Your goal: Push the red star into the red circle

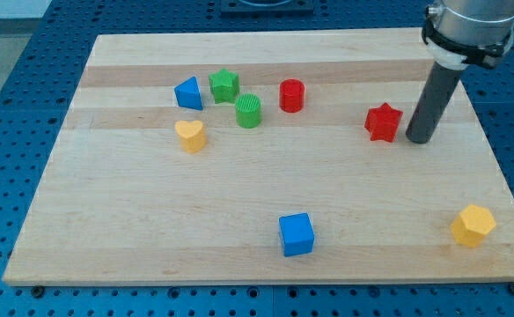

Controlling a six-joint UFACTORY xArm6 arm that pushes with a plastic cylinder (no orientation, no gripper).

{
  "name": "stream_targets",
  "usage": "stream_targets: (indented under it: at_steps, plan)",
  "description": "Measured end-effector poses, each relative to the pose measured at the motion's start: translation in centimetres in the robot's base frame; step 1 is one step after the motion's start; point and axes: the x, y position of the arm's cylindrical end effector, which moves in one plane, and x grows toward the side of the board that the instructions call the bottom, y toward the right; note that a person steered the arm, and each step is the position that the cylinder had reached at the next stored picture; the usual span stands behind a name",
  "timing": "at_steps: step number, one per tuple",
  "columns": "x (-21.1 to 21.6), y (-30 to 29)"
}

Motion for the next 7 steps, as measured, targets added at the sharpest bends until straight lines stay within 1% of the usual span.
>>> stream_targets:
  at_steps: [2,4,5,7]
  plan:
    - [-1.6,-3.3]
    - [-3.5,-3.5]
    - [-3.9,-4.8]
    - [-3.9,-13.3]
